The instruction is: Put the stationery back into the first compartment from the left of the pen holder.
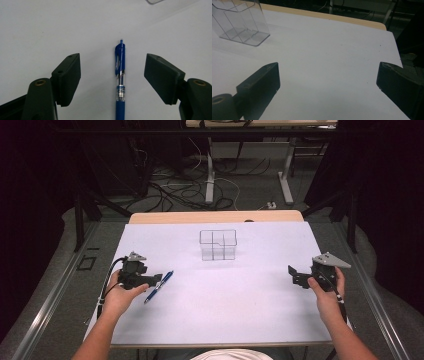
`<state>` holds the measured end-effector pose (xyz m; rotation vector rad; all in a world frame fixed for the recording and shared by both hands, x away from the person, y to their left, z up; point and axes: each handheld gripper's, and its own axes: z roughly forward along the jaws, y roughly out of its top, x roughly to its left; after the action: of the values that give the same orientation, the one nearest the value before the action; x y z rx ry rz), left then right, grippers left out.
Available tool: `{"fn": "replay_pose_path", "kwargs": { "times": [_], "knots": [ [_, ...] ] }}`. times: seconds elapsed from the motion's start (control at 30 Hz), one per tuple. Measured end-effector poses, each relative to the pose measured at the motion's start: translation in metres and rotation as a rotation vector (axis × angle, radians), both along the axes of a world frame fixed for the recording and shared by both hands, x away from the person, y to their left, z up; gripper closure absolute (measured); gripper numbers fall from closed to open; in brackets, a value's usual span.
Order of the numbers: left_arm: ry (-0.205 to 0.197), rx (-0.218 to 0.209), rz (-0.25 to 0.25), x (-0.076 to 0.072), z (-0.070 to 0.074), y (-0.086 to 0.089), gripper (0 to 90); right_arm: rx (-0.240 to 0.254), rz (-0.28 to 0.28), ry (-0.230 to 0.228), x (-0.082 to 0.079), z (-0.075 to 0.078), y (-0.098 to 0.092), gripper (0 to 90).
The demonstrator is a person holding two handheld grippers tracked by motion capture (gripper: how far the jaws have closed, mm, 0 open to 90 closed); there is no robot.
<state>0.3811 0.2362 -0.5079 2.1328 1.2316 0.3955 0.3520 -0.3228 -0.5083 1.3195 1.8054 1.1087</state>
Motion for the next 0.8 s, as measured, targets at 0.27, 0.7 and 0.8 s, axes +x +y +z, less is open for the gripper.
{"fn": "replay_pose_path", "kwargs": {
  "times": [0.27, 0.7, 0.8],
  "knots": [
    [0.072, 0.019, 0.002, 0.000, -0.012, -0.003, 35.3, 0.006, 0.003, 0.009, 0.000, 0.000, 0.001, 4.6],
    [0.115, 0.069, -0.040, -0.003, -0.018, -0.006, 50.2, -0.004, 0.013, 0.005, 0.001, -0.001, 0.001, 4.6],
    [0.111, 0.082, -0.050, -0.004, -0.018, -0.007, 54.6, -0.003, 0.013, 0.006, 0.001, -0.001, 0.001, 4.6]
  ]
}}
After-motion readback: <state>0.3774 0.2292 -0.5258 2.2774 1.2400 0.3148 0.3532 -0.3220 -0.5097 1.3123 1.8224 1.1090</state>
